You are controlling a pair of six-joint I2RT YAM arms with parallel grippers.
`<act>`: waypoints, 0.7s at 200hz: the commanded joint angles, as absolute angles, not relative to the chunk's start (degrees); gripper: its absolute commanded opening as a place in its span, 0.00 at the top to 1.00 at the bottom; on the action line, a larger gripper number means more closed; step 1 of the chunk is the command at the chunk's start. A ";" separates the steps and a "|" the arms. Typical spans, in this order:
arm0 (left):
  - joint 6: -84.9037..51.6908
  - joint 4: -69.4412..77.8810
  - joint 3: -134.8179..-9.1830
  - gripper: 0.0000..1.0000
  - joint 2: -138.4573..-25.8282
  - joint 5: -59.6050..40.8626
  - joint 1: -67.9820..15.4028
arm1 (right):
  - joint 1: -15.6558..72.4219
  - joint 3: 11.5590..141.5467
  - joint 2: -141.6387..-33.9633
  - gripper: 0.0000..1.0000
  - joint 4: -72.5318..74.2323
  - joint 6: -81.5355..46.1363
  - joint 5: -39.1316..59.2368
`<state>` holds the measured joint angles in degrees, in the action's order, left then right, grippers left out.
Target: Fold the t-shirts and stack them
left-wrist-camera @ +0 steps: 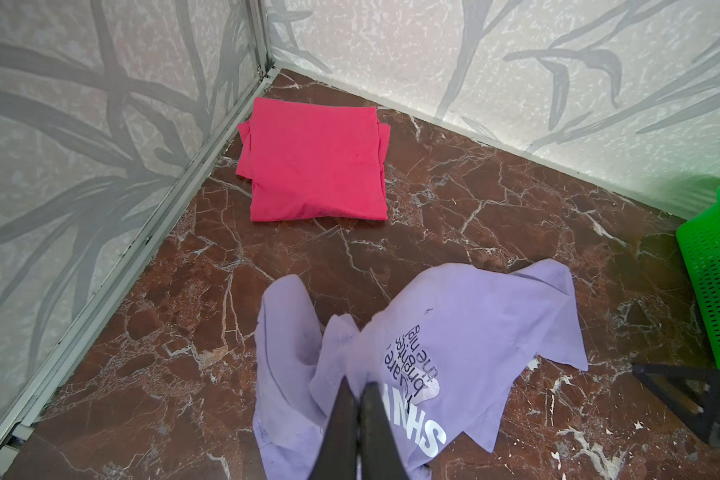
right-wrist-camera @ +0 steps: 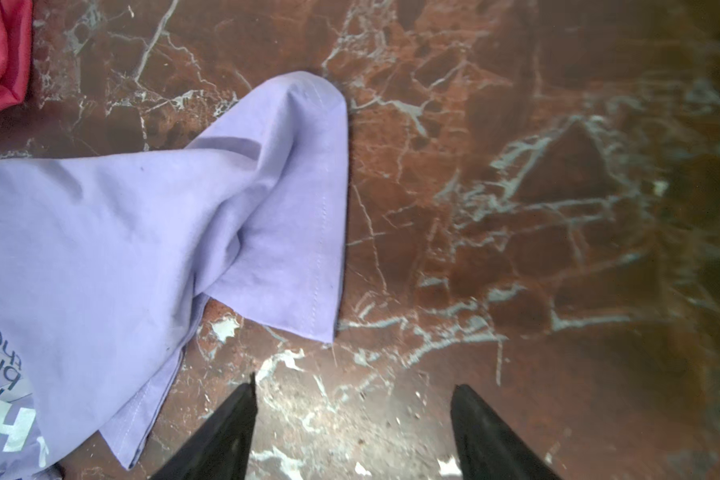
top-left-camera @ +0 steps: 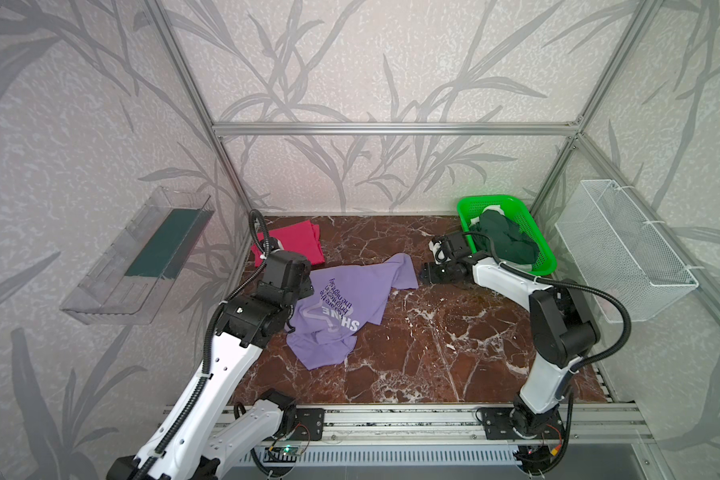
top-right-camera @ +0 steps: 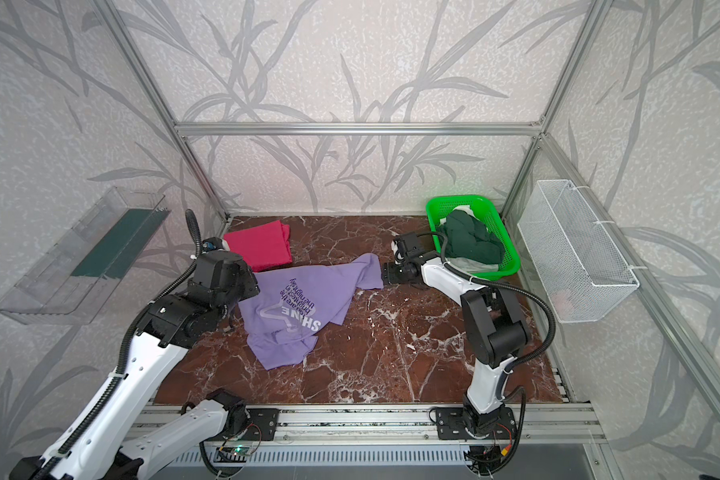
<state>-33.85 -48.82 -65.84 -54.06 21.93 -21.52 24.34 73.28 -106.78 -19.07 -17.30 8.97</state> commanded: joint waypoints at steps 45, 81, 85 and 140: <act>-33.67 -49.13 -65.44 1.00 -51.52 21.13 -21.04 | 26.72 90.07 -122.73 0.32 -20.09 -15.32 7.49; -33.53 -49.06 -64.47 1.00 -50.28 21.39 -21.09 | 26.71 101.20 -130.42 0.32 -25.22 -12.85 7.63; -33.42 -48.96 -64.36 1.00 -50.26 21.43 -21.09 | 26.71 102.33 -131.39 0.33 -25.87 -12.63 7.57; -32.11 -47.71 -64.47 1.00 -51.04 20.20 -21.09 | 26.72 108.48 -138.24 0.56 -28.82 -12.48 10.68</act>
